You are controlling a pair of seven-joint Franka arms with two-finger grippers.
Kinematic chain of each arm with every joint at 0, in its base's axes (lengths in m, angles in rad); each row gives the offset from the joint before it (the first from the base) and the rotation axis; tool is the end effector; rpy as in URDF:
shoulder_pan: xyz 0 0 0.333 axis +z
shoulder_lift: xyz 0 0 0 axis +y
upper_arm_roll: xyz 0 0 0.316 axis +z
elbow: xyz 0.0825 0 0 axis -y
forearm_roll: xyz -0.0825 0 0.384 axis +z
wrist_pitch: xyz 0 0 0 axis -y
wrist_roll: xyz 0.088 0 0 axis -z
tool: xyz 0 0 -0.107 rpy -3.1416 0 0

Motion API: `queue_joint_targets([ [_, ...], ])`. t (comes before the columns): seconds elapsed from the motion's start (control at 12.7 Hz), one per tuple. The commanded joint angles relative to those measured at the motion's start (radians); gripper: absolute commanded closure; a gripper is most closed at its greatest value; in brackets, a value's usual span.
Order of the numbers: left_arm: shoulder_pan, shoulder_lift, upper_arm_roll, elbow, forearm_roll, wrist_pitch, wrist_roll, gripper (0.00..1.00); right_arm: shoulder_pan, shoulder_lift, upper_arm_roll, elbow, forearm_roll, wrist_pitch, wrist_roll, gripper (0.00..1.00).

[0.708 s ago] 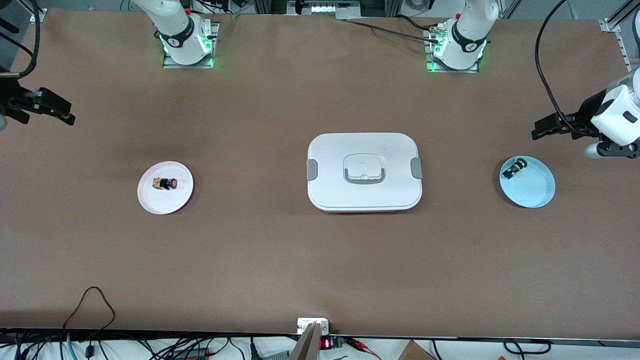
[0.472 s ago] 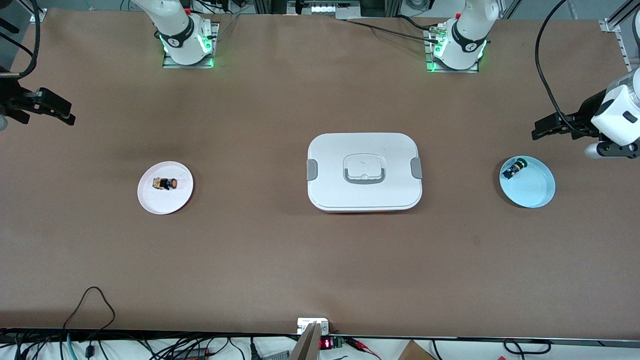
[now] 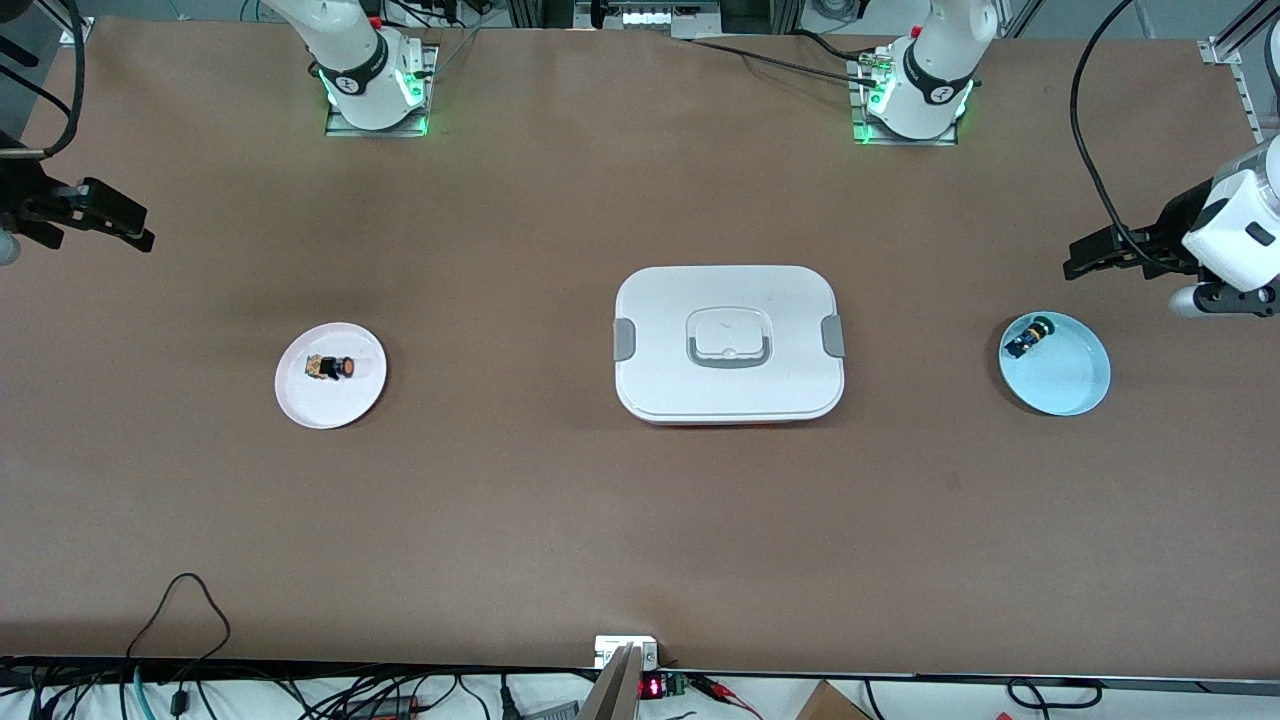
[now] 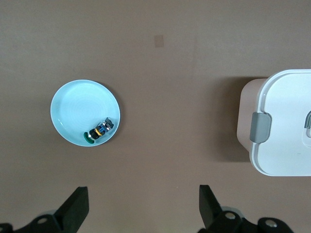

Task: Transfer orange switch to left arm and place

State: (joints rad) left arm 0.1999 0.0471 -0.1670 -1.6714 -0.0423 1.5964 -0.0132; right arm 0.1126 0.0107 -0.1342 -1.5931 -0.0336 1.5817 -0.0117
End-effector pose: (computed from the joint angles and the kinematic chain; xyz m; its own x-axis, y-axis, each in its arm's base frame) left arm 0.5632 0.0159 0.5534 0.9915 0.0461 -0.1218 0.0523 -0.9975 0.0481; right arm 0.5578 -0.0152 0.6091 0.9997 -0.0096 -0.0224 -0.0088 -0.9994 0.0348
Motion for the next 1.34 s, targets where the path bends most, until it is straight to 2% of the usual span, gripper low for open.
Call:
queue_joint_targets([
  [0.0, 0.007, -0.003, -0.002, 0.012, -0.016, -0.016, 0.006, 0.0, 0.006, 0.043, 0.002, 0.015, -0.003, -0.016, 0.007, 0.0],
  [0.24, 0.007, -0.001, -0.002, 0.01, -0.016, -0.016, 0.006, 0.0, 0.024, 0.103, 0.005, 0.013, -0.002, 0.004, 0.059, 0.0],
  [0.63, 0.006, 0.0, -0.002, 0.013, -0.015, -0.015, 0.004, 0.0, 0.068, 0.236, 0.005, 0.009, -0.002, 0.138, 0.105, 0.0],
  [0.87, 0.001, 0.013, -0.002, 0.035, -0.002, -0.015, 0.006, 0.0, 0.056, 0.336, 0.004, -0.002, 0.014, 0.196, 0.124, 0.0],
  [1.26, 0.006, 0.017, -0.002, 0.039, -0.001, -0.015, 0.01, 0.0, 0.033, 0.356, 0.004, -0.178, 0.031, 0.401, 0.121, 0.0],
])
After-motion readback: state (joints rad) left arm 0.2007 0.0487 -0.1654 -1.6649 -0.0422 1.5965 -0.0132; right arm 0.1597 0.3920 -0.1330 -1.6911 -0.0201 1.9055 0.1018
